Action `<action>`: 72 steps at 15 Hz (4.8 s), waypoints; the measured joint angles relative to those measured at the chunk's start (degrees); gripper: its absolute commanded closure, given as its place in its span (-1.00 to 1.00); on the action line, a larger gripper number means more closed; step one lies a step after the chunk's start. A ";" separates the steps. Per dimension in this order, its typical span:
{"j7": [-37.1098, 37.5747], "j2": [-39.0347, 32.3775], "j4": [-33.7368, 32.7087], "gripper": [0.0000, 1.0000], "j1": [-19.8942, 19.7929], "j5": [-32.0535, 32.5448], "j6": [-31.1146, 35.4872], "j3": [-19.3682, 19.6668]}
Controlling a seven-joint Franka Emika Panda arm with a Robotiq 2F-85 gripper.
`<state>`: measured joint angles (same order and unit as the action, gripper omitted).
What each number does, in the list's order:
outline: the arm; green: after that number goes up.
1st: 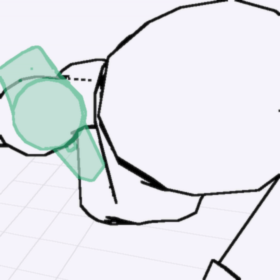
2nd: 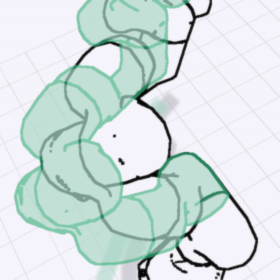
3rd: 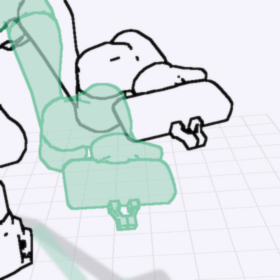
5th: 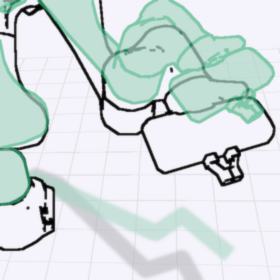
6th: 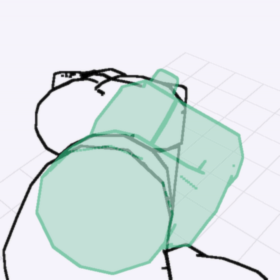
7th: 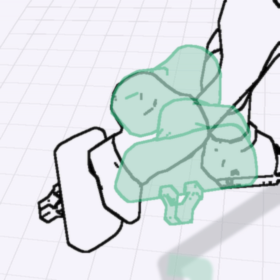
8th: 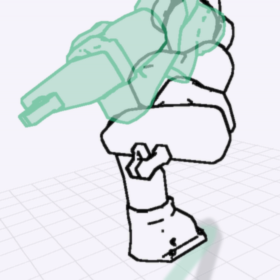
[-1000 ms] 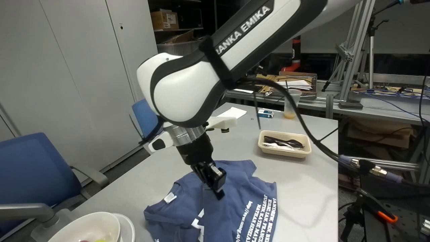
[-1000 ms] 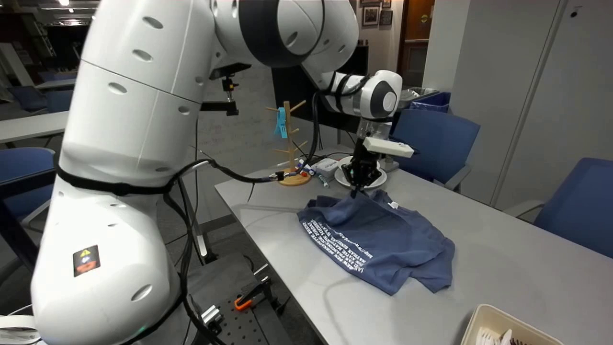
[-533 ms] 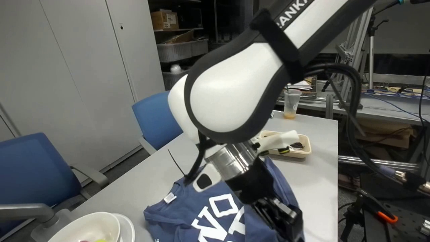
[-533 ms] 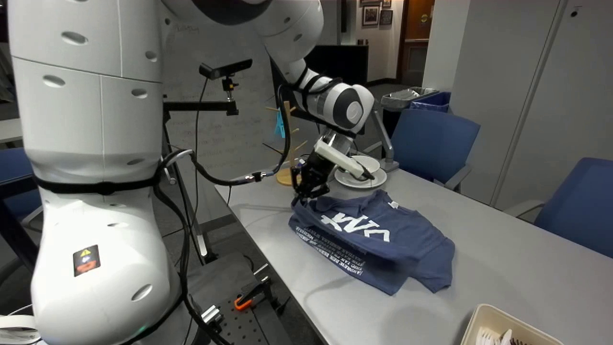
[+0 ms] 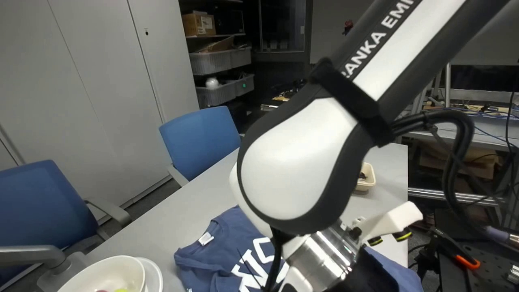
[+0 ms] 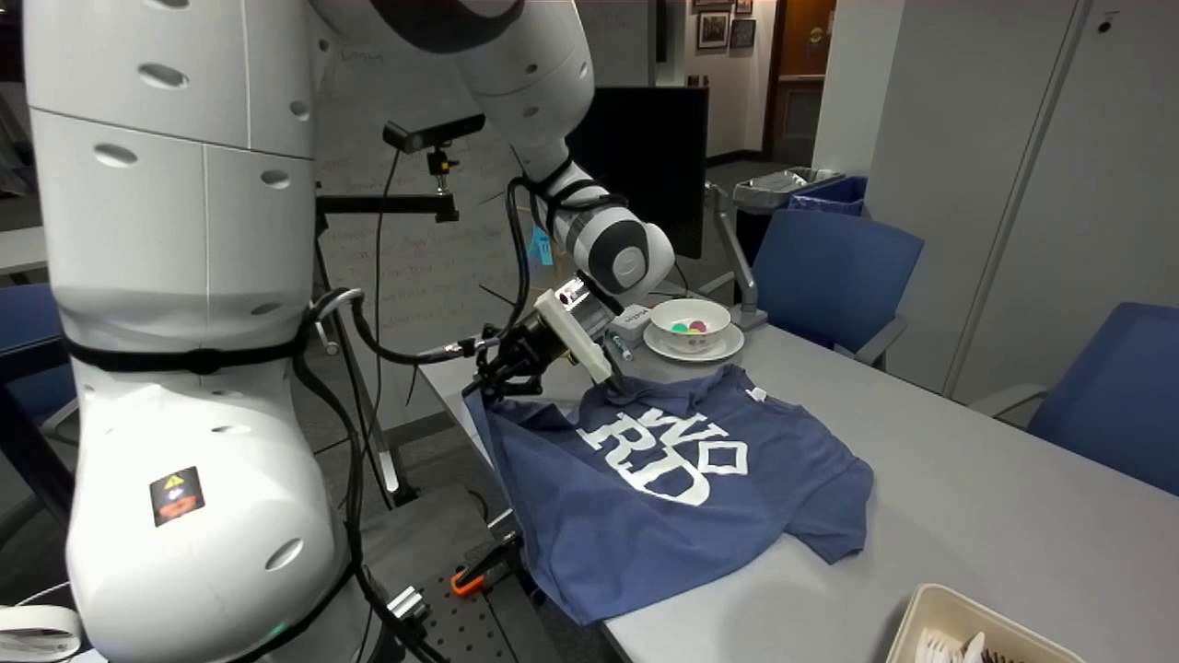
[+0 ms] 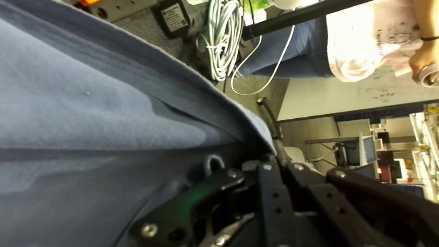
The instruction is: Unfold the blue shirt
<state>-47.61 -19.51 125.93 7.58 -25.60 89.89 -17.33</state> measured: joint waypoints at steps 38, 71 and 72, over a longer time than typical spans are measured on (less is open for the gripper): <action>24.00 8.07 1.40 -1.00 2.07 19.69 30.15 5.42; 53.41 -16.79 -6.22 -1.00 0.59 35.30 66.90 23.17; 52.56 -17.48 -7.42 -1.00 -0.17 35.30 66.90 23.23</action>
<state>4.95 -37.00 118.51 7.41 9.70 156.79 5.90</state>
